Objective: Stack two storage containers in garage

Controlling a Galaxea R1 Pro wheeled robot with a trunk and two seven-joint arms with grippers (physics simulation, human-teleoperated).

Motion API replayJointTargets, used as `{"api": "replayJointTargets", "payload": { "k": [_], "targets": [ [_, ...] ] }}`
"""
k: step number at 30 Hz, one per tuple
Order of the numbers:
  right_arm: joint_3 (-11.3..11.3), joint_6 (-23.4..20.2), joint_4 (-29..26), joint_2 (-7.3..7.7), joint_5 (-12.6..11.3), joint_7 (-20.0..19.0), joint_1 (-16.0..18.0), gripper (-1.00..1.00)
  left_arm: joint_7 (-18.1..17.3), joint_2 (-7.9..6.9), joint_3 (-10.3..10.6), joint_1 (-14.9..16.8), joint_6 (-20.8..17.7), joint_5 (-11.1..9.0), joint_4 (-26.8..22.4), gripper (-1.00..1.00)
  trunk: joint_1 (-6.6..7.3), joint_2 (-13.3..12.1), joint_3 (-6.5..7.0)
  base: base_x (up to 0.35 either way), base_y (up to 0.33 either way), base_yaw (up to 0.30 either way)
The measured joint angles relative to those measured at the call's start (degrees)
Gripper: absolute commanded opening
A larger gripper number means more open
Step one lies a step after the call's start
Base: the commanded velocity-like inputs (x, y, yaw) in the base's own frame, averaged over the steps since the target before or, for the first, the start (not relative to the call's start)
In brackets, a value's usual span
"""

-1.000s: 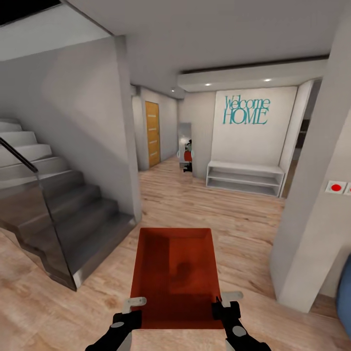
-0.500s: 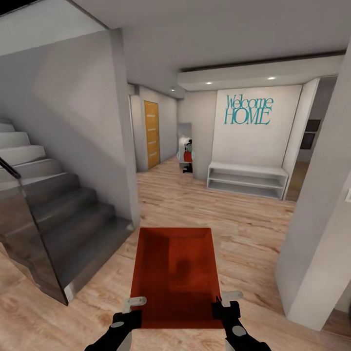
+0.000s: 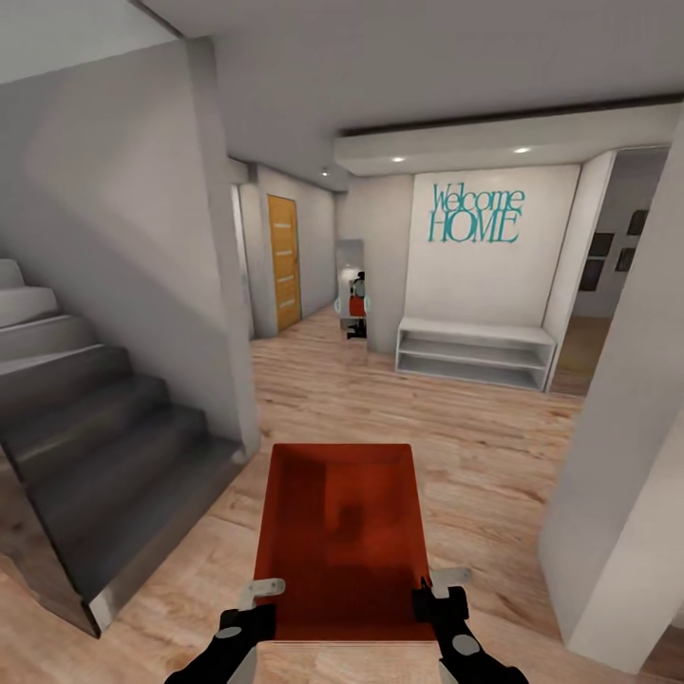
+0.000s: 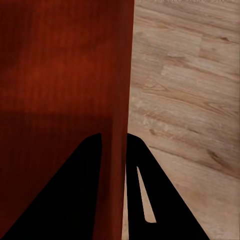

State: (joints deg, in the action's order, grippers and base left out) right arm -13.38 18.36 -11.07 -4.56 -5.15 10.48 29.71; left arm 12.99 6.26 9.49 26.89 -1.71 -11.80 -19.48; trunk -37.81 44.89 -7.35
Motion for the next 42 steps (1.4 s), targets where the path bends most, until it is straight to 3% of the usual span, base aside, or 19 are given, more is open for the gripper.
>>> {"api": "replayJointTargets", "payload": {
  "k": [42],
  "targets": [
    [-0.1, 0.0, 0.0, 0.05, -0.1, 0.0, 0.0, -1.00, 0.1, 0.06, 0.0, 0.0, 0.1, 0.0, 0.0, -1.00, 0.00, 0.0, 0.00, 0.321, 0.000, 0.000]
  ]
}}
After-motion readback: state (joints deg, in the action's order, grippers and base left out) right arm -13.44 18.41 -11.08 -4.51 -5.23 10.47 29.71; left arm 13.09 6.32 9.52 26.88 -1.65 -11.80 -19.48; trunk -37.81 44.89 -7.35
